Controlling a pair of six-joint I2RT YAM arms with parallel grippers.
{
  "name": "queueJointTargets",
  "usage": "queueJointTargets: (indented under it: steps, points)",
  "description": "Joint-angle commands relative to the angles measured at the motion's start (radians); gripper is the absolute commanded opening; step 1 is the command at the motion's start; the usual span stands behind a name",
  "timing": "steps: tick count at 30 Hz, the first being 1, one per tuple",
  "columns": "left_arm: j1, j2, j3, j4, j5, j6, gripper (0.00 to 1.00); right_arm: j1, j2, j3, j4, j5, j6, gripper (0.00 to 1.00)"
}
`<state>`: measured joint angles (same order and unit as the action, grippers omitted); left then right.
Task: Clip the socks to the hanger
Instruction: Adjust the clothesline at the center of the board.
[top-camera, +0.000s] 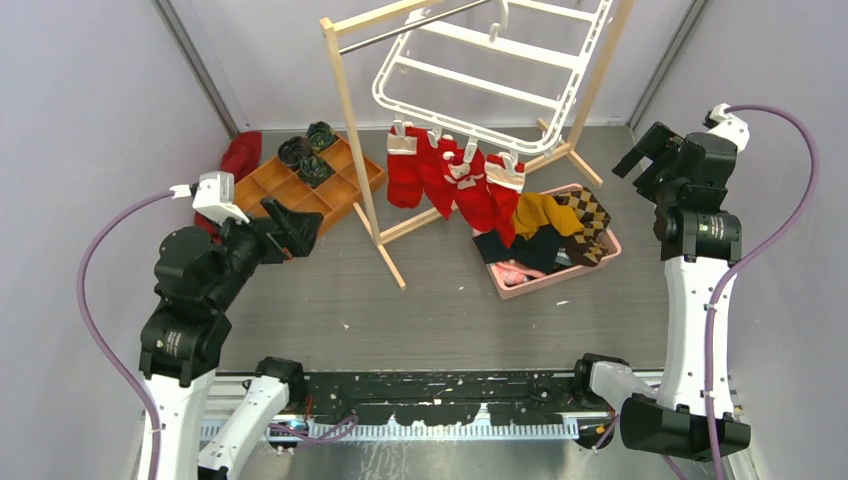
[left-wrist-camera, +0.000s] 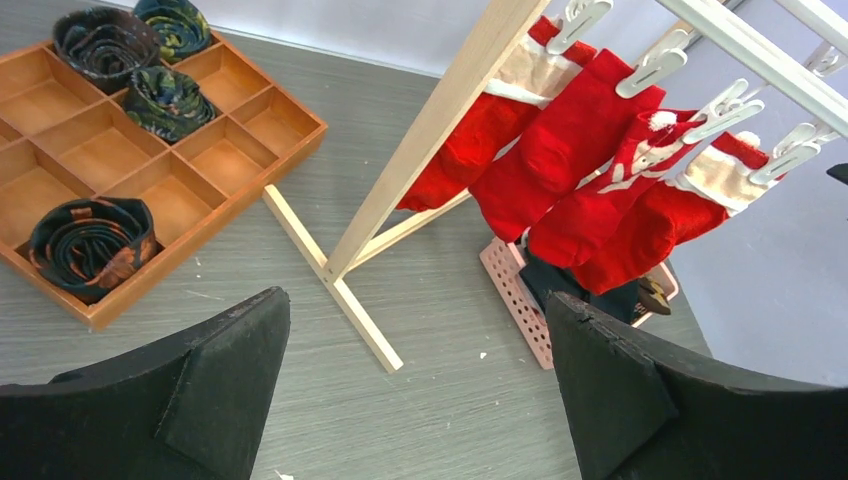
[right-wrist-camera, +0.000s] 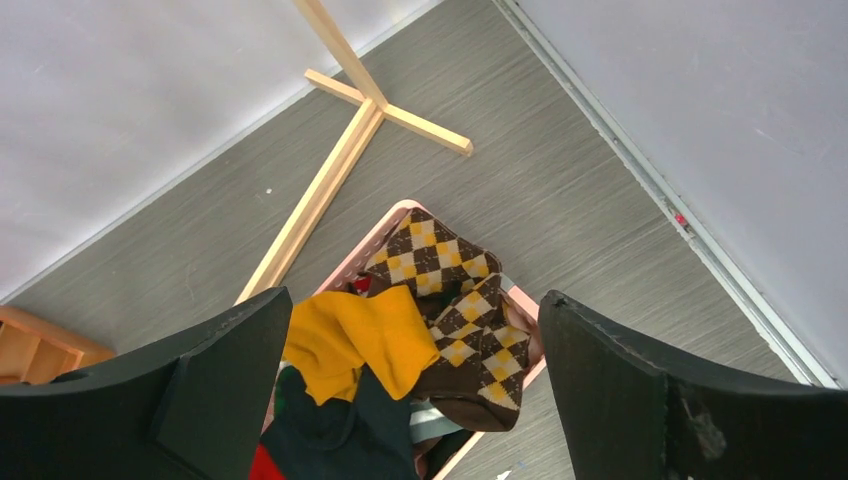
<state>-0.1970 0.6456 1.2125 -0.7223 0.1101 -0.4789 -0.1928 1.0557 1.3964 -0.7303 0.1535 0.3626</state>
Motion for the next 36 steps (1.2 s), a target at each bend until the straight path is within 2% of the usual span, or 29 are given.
queueJointTargets:
  steps: [1,4,7,9,12,14,20,24,25,30,32,36]
  points:
    - [-0.002,-0.007,-0.009,0.08,0.055,-0.017,1.0,-0.005,-0.01,0.007,0.06,-0.065,0.006,1.0]
    - [-0.001,-0.025,-0.052,0.126,0.118,-0.017,1.0,-0.005,-0.011,0.001,0.06,-0.134,-0.028,1.0]
    - [-0.002,-0.057,-0.128,0.231,0.2,-0.014,1.0,-0.007,-0.054,-0.06,0.122,-0.315,-0.143,1.0]
    - [-0.001,-0.079,-0.202,0.324,0.247,-0.024,1.0,-0.005,-0.091,-0.112,0.145,-0.533,-0.283,1.0]
    - [-0.001,-0.092,-0.269,0.423,0.285,-0.037,0.99,-0.005,-0.123,-0.149,0.092,-0.851,-0.547,1.0]
    - [-0.001,-0.089,-0.297,0.461,0.293,-0.039,0.99,-0.005,-0.121,-0.169,0.079,-0.936,-0.606,1.0]
    - [-0.001,-0.092,-0.418,0.594,0.29,-0.036,0.97,-0.005,-0.002,-0.139,0.002,-0.953,-0.649,1.0]
    - [-0.002,-0.082,-0.526,0.76,0.302,-0.037,0.93,-0.008,0.067,-0.165,0.119,-0.915,-0.616,1.0]
    - [-0.001,-0.074,-0.567,0.837,0.306,-0.039,0.91,-0.015,0.088,-0.183,0.206,-0.873,-0.555,1.0]
    - [-0.001,0.003,-0.641,1.022,0.282,-0.064,0.9,-0.134,0.232,-0.25,0.626,-0.801,-0.315,1.0]
    - [-0.004,0.047,-0.641,1.062,0.279,-0.065,0.9,-0.144,0.314,-0.243,0.815,-0.809,-0.313,1.0]
    - [-0.031,0.128,-0.638,1.114,0.253,-0.002,0.9,-0.145,0.531,-0.154,1.063,-0.867,-0.294,1.0]
